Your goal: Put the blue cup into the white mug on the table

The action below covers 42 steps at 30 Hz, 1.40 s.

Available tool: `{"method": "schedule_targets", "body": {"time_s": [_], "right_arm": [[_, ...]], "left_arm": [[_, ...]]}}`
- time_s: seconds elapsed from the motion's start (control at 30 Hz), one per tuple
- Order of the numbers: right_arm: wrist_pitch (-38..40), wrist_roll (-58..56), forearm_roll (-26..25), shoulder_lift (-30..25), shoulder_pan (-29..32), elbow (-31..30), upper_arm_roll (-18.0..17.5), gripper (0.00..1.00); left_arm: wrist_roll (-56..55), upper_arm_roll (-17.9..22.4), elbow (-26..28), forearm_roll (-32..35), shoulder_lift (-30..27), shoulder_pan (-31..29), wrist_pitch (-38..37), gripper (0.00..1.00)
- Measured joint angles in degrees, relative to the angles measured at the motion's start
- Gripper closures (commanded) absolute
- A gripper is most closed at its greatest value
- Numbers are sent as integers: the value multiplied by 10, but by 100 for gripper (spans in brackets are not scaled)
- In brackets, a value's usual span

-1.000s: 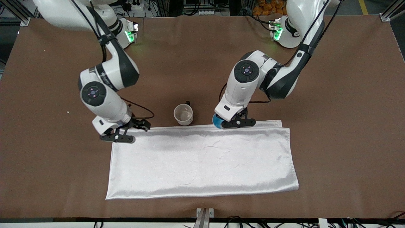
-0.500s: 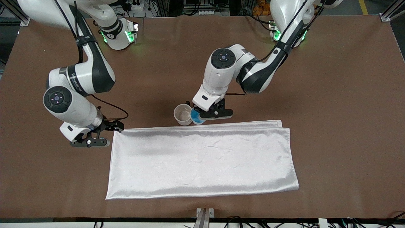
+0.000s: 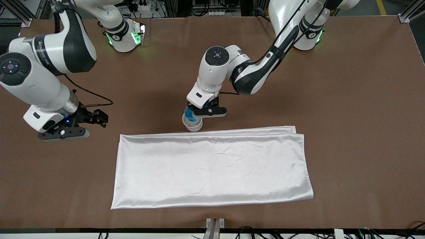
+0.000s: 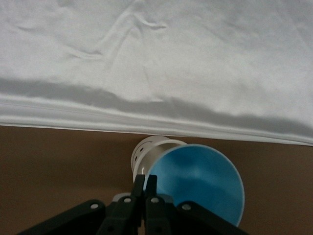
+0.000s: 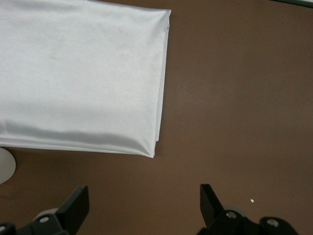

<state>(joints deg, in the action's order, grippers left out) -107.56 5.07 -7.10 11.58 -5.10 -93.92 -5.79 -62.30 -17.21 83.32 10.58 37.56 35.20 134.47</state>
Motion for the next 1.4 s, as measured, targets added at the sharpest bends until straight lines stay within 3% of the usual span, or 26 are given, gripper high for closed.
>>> {"method": "schedule_targets", "body": {"time_s": [0.17, 0.4, 0.43, 0.5, 0.53, 1.07, 1.4], "right_arm": [[18, -3, 2, -28, 2, 0, 0, 0], [43, -26, 47, -69, 31, 0, -1, 0], [47, -33, 49, -74, 36, 0, -1, 0], [53, -45, 53, -83, 45, 0, -1, 0], [57, -51, 55, -87, 49, 0, -1, 0], [108, -70, 58, -124, 57, 0, -4, 0], [121, -71, 58, -127, 56, 5, -5, 0]], "left_arm": [[0, 2, -1, 0, 9, 6, 2, 100], [0, 7, -2, 0, 28, 13, 16, 100], [0, 10, -2, 0, 30, 16, 17, 90], [0, 16, -3, 0, 32, 22, 19, 33], [0, 20, -3, 0, 33, 25, 19, 0], [0, 38, -19, 0, 27, 30, 22, 0], [24, 49, -32, 1, -47, -14, -29, 0]]}}
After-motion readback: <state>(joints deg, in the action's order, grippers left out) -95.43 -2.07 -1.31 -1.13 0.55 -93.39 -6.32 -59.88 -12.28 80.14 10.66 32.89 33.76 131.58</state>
